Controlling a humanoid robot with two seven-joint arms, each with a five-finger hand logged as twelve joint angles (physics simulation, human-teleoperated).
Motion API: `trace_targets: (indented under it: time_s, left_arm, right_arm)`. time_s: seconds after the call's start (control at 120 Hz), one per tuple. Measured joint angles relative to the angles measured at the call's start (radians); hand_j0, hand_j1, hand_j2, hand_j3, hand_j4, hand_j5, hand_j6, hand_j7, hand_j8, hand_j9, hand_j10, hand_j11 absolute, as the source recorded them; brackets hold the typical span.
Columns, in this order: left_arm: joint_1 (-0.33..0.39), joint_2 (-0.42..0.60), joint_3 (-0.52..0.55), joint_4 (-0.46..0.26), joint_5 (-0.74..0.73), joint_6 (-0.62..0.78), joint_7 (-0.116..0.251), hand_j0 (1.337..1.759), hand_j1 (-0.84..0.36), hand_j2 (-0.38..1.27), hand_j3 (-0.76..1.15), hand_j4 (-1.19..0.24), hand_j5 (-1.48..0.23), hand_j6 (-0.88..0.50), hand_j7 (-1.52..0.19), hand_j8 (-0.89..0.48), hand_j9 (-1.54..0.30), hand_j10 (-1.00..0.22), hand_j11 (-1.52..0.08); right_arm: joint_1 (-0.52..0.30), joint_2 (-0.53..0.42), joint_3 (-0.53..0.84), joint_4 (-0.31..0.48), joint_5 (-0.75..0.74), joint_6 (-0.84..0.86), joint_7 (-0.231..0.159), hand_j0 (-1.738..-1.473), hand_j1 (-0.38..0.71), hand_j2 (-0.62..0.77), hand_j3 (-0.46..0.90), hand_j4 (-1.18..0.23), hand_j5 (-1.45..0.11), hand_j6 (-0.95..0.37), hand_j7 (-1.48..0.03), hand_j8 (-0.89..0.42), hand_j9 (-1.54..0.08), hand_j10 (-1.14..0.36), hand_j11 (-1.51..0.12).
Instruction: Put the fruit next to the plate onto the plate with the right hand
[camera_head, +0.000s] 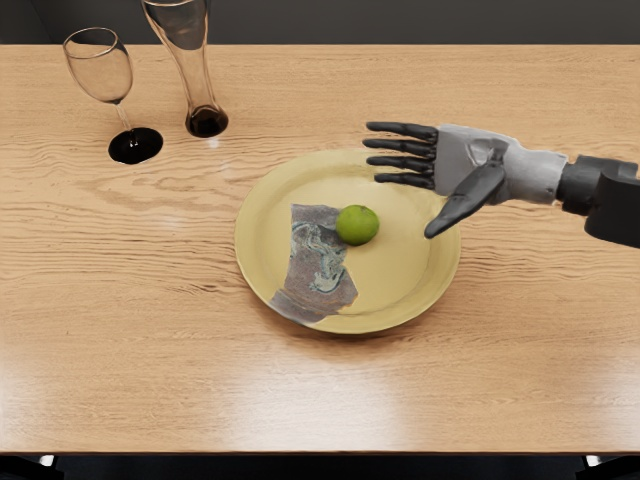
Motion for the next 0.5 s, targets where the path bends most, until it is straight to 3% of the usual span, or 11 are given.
trace_targets:
  time_s: [0.25, 0.5]
  left_arm:
    - [-0.029, 0.000, -0.003, 0.001, 0.000, 0.001, 0.000, 1.658, 0.35, 0.00, 0.00, 0.00, 0.00, 0.00, 0.00, 0.00, 0.00, 0.00, 0.00]
    - [-0.032, 0.000, -0.004, 0.001, 0.001, 0.001, 0.000, 1.658, 0.35, 0.00, 0.00, 0.00, 0.00, 0.00, 0.00, 0.00, 0.00, 0.00, 0.00]
  right_arm:
    - [-0.217, -0.093, 0.241, -0.041, 0.033, 0.018, 0.000, -1.658, -0.31, 0.00, 0.00, -0.03, -0.05, -0.03, -0.05, -0.03, -0.05, -0.03, -0.05]
    - [-0.272, -0.116, 0.317, -0.070, 0.036, 0.019, 0.000, -1.658, -0.32, 0.00, 0.00, -0.03, -0.04, -0.03, -0.04, -0.03, -0.04, -0.03, -0.04]
